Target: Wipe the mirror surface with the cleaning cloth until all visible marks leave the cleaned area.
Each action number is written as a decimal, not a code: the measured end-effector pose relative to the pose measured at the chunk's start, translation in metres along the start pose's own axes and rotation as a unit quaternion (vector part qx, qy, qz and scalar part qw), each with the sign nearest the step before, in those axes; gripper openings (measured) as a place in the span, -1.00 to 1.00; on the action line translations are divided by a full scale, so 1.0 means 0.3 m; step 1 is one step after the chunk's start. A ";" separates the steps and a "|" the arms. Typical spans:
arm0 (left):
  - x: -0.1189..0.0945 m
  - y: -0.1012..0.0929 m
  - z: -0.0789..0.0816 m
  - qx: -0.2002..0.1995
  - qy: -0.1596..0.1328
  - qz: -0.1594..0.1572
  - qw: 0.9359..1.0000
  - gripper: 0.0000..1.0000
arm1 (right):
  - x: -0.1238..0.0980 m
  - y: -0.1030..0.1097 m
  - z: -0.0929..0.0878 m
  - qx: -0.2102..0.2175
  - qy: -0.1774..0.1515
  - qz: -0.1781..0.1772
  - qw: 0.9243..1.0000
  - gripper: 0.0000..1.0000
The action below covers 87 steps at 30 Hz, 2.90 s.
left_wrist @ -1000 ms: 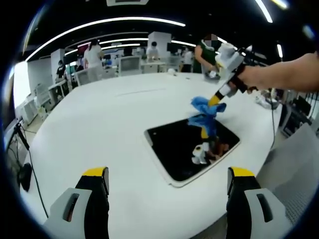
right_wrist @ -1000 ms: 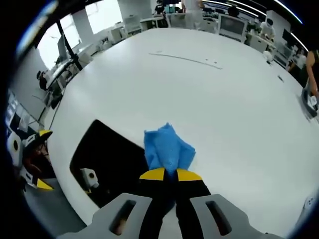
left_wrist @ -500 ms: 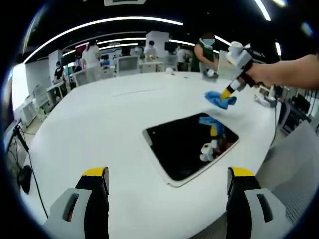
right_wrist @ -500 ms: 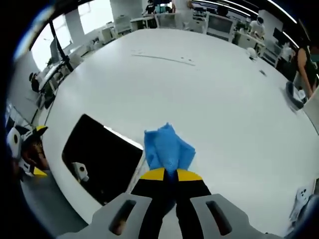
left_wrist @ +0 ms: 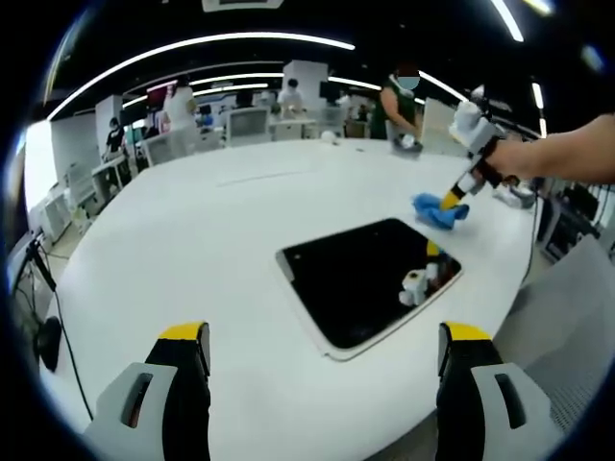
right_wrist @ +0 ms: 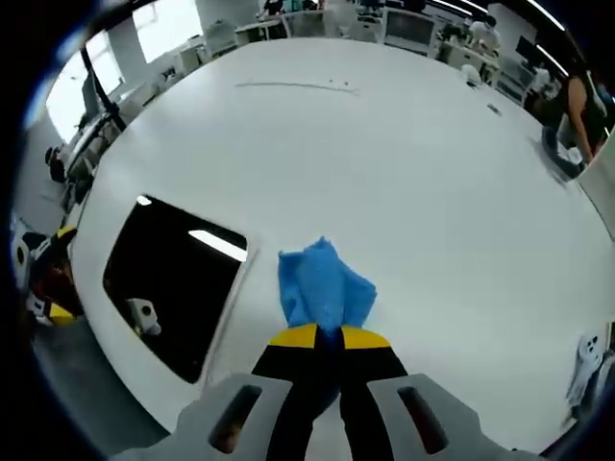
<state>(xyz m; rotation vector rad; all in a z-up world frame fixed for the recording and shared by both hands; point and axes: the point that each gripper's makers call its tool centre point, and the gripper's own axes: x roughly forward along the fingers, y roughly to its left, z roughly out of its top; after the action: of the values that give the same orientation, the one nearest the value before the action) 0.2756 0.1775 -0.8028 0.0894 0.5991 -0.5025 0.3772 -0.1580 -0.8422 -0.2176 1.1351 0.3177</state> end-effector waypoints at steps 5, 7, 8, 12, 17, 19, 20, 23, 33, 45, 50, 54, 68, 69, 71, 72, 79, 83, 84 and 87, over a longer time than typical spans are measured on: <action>0.001 0.003 0.001 -0.001 -0.001 0.002 1.000 0.99 | 0.015 -0.008 -0.032 0.013 0.006 0.000 1.000 -0.95; 0.001 0.002 0.001 -0.001 -0.001 0.001 1.000 0.99 | 0.019 -0.006 -0.038 0.014 0.007 0.001 1.000 -0.95; 0.001 0.002 0.000 -0.001 0.000 0.002 1.000 0.99 | 0.025 -0.005 -0.041 0.015 0.008 0.003 1.000 -0.94; 0.002 0.004 -0.001 -0.004 0.000 0.002 1.000 0.99 | 0.032 0.007 -0.045 0.019 0.008 0.010 1.000 -0.90; 0.002 0.005 -0.002 -0.003 0.001 0.002 1.000 0.99 | 0.040 0.016 -0.045 0.013 0.006 0.016 1.000 -0.82; 0.002 0.005 -0.002 -0.004 0.001 0.002 1.000 0.99 | 0.039 0.021 -0.044 0.006 0.005 0.017 1.000 -0.79; 0.002 0.006 -0.003 -0.004 0.001 0.003 1.000 0.99 | 0.042 0.023 -0.044 -0.005 0.005 0.018 1.000 -0.77; 0.003 0.006 -0.003 -0.004 0.001 0.003 1.000 0.99 | 0.041 0.038 -0.046 -0.036 0.007 0.019 0.999 -0.71; 0.005 0.002 -0.008 -0.006 0.004 -0.001 1.000 0.99 | 0.050 0.045 -0.039 -0.042 -0.003 0.019 0.999 -0.54; 0.007 -0.023 -0.005 -0.002 0.000 -0.018 1.000 0.99 | 0.011 0.058 0.004 0.000 -0.042 0.042 0.998 -0.23; 0.009 -0.007 -0.017 -0.003 0.012 -0.008 1.000 0.99 | -0.139 0.040 0.082 -0.019 -0.129 0.050 0.990 0.01; 0.008 -0.031 -0.014 0.022 0.011 -0.020 1.000 0.99 | -0.212 0.011 0.106 -0.022 -0.186 0.061 0.980 0.52; -0.016 0.017 0.009 -0.016 -0.017 0.010 1.000 0.99 | -0.290 0.049 -0.005 -0.070 -0.299 0.040 0.951 1.00; -0.015 0.017 0.007 -0.017 -0.016 0.012 1.000 0.99 | -0.290 0.057 -0.009 -0.053 -0.304 0.045 0.950 1.00; -0.014 0.004 0.009 -0.013 -0.015 0.005 1.000 0.99 | -0.296 0.083 -0.021 -0.025 -0.316 0.062 0.946 1.00; -0.012 -0.007 0.008 -0.008 -0.012 -0.001 1.000 0.99 | -0.296 0.088 -0.036 -0.035 -0.319 0.057 0.945 1.00; -0.019 -0.025 0.018 -0.007 -0.024 -0.008 1.000 0.99 | -0.268 0.105 -0.123 -0.023 -0.299 0.058 0.952 1.00; -0.021 -0.030 0.032 -0.006 -0.035 -0.005 0.999 0.99 | -0.266 0.101 -0.133 -0.019 -0.302 0.054 0.952 1.00; -0.022 -0.024 0.031 -0.008 -0.035 -0.003 0.999 0.99 | -0.271 0.101 -0.134 -0.016 -0.303 0.053 0.952 1.00; -0.021 -0.011 0.027 -0.019 -0.035 0.000 0.999 0.99 | -0.282 0.097 -0.134 -0.015 -0.307 0.052 0.950 1.00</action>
<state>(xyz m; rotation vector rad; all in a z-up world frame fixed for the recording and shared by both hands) 0.2738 0.1755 -0.7924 0.0360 0.5398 -0.4925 0.3001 -0.1558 -0.7817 -0.0734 0.5239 0.4577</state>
